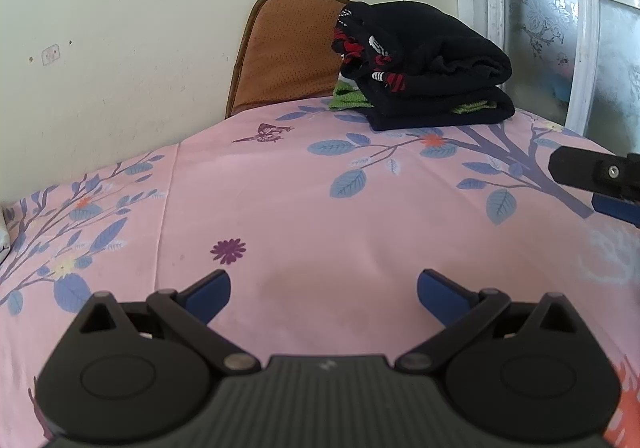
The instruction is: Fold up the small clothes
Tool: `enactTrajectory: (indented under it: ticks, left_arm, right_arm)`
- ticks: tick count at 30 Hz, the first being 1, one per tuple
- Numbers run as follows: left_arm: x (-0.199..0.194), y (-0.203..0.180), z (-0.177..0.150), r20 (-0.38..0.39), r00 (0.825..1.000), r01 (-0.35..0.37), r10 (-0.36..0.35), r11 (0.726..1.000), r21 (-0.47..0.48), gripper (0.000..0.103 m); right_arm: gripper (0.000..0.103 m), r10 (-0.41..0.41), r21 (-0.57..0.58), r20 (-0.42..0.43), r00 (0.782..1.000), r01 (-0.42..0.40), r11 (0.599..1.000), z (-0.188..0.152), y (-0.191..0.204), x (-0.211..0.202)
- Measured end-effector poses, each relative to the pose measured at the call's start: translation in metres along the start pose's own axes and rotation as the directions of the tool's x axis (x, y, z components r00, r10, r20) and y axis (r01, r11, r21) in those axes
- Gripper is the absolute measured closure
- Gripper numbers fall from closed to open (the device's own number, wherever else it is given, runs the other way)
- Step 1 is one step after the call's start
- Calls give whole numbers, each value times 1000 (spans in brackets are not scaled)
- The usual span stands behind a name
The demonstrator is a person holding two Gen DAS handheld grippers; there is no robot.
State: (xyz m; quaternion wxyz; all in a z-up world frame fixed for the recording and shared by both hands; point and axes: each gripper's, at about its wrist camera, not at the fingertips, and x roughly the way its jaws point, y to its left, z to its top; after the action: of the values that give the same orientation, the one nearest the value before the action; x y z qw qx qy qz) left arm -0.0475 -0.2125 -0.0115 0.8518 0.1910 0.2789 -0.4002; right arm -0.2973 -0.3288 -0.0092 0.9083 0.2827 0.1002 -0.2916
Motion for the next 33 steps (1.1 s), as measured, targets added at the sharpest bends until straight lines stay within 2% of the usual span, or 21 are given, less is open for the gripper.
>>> enactTrajectory:
  ticks: [16, 33]
  left_arm:
    - [-2, 2, 0, 9, 1000, -18, 18, 1000, -8, 0]
    - [-5, 9, 0, 31, 999, 25, -23, 999, -46, 0]
  right_arm:
    - [0, 21, 61, 20, 1000, -23, 998, 4, -10, -2]
    - [0, 33, 72, 5, 999, -33, 997, 5, -12, -1]
